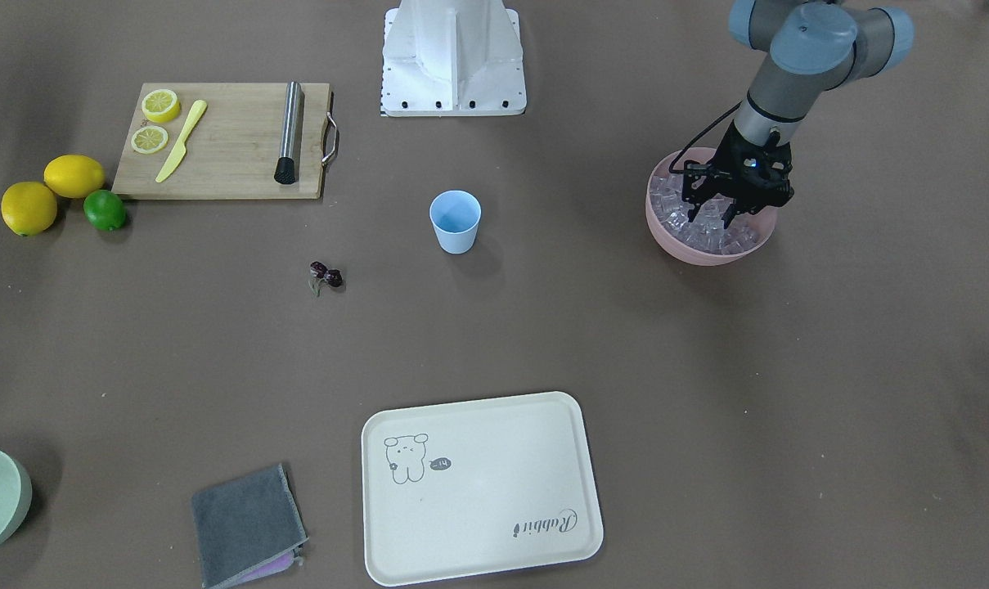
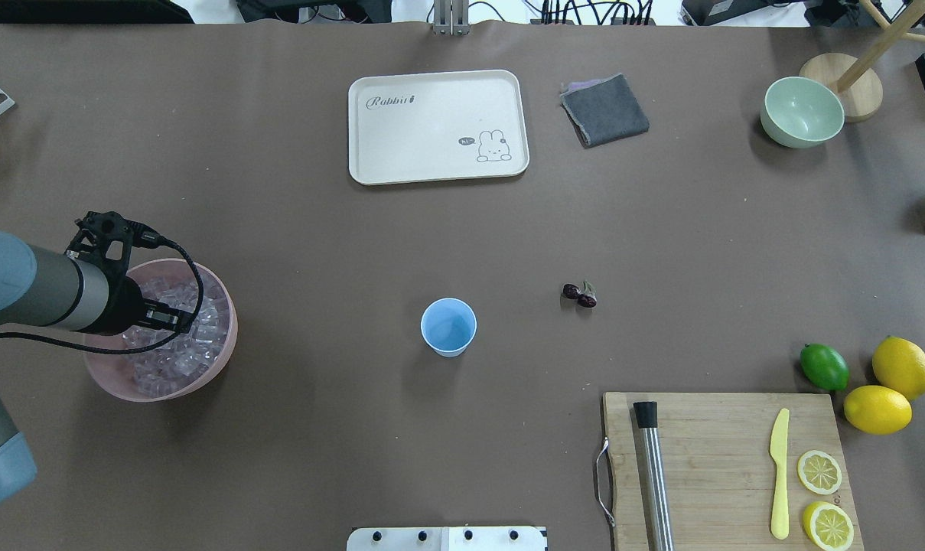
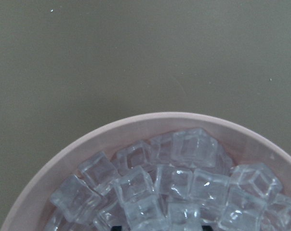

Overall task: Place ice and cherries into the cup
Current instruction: 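Lower the left gripper into the bowl and grasp ice cubes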

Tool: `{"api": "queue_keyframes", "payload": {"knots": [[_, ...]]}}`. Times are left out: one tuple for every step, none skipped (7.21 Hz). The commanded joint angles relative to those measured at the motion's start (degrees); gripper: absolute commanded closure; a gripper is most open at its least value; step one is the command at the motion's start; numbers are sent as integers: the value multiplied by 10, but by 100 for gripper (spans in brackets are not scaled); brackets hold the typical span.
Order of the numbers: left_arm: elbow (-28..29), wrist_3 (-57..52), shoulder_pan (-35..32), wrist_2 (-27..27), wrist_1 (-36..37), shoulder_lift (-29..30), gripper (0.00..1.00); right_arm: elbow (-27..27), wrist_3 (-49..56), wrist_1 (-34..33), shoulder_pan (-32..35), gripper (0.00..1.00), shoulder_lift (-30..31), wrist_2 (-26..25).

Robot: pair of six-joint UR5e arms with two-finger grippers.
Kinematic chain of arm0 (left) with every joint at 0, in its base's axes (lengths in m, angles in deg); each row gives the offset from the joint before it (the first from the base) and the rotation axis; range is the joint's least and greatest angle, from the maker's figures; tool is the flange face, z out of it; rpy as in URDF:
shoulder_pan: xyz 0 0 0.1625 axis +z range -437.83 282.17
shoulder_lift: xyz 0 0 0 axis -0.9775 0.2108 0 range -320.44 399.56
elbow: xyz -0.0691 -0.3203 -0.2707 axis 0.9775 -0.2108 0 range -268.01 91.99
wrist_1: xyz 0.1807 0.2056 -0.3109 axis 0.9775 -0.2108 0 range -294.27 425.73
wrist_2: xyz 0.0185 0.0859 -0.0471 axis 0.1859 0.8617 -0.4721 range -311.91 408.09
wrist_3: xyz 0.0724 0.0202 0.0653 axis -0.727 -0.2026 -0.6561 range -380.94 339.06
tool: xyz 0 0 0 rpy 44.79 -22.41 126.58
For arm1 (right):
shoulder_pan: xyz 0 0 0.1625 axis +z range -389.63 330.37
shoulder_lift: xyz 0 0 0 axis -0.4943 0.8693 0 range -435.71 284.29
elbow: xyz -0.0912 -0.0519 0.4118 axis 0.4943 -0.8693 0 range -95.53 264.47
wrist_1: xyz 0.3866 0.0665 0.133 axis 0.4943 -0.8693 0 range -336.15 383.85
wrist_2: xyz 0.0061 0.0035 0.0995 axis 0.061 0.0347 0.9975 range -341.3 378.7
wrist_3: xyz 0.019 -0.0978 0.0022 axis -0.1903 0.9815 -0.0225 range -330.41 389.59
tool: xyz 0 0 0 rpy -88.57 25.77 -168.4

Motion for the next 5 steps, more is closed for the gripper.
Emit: {"api": "queue_keyframes", "payload": {"knots": [[0,0,0,0,0,0,47,0,0,0,0,0,0,0],[0,0,0,0,0,0,49,0,0,0,0,0,0,0],[-2,0,0,0,0,0,55,0,0,0,0,0,0,0],[-3,0,0,-1,0,1,63,0,0,0,0,0,0,0],[-5,0,-1,-2,0,0,70,0,0,0,0,0,0,0]]}}
